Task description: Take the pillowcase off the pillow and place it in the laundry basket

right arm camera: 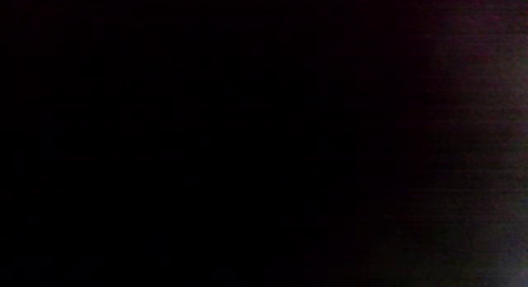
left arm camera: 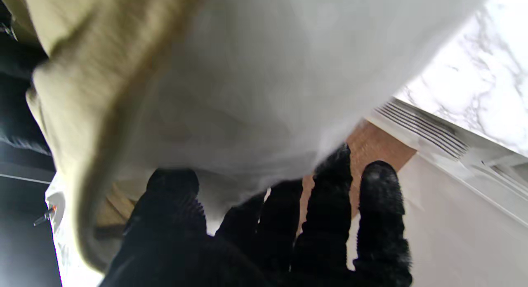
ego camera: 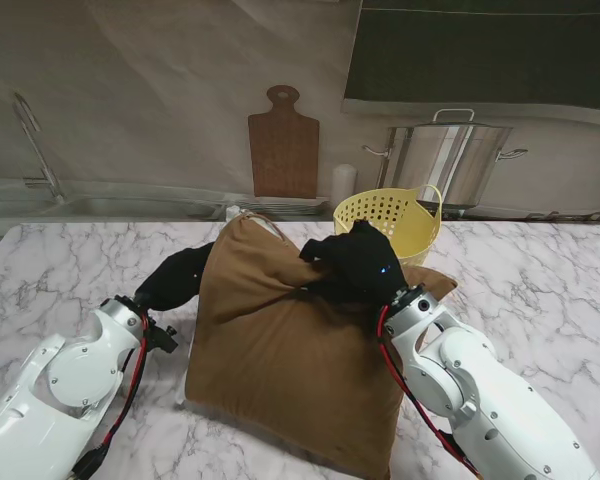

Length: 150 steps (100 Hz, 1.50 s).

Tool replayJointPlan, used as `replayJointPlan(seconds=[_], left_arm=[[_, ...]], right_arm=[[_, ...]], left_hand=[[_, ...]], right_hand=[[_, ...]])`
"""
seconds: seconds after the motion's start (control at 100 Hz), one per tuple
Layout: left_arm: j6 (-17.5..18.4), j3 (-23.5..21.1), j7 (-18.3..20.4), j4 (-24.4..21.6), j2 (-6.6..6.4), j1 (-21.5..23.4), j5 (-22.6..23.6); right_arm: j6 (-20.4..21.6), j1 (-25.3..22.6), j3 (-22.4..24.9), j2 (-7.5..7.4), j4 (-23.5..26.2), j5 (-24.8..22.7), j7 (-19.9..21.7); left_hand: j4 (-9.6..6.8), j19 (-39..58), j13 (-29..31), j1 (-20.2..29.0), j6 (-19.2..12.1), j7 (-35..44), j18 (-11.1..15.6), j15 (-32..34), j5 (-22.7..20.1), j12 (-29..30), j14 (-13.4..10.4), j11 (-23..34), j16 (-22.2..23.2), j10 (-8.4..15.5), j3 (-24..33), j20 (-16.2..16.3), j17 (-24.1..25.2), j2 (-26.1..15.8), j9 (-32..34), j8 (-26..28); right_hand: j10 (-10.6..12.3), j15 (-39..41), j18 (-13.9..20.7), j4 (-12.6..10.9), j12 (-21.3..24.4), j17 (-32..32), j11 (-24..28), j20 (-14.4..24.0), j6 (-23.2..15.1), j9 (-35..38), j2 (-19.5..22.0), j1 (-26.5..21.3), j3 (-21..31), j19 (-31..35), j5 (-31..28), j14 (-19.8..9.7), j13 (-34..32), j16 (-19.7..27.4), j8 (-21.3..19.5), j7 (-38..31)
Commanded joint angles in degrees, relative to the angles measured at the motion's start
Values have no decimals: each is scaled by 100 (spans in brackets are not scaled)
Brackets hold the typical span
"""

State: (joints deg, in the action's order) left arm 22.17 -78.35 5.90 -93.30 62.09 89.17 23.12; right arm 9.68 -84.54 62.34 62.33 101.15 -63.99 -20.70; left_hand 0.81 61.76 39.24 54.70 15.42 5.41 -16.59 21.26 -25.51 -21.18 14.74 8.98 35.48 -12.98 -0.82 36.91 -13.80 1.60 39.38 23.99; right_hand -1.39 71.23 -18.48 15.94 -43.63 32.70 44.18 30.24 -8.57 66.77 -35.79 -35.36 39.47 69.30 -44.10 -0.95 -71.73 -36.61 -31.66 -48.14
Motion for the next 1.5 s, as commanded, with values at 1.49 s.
replayJointPlan(seconds=[1.49], left_arm=[[1129,299,-1313,-179,200,111,1041]], right_arm=[[-250,172,48,153,664,1647,1325]], left_hand=[[-138,739,1928,1892,-1542,3674,1189,1788,-1151,-2478,-829,1441,954,1083,229,278,-1741,1030,1901,1718]], right_hand=[[120,-4637,-436,-1343,1743,-1771,-1151,24,214,-2396,1673,357,-1752,-1435,1024,184,2149,664,-100,2177]])
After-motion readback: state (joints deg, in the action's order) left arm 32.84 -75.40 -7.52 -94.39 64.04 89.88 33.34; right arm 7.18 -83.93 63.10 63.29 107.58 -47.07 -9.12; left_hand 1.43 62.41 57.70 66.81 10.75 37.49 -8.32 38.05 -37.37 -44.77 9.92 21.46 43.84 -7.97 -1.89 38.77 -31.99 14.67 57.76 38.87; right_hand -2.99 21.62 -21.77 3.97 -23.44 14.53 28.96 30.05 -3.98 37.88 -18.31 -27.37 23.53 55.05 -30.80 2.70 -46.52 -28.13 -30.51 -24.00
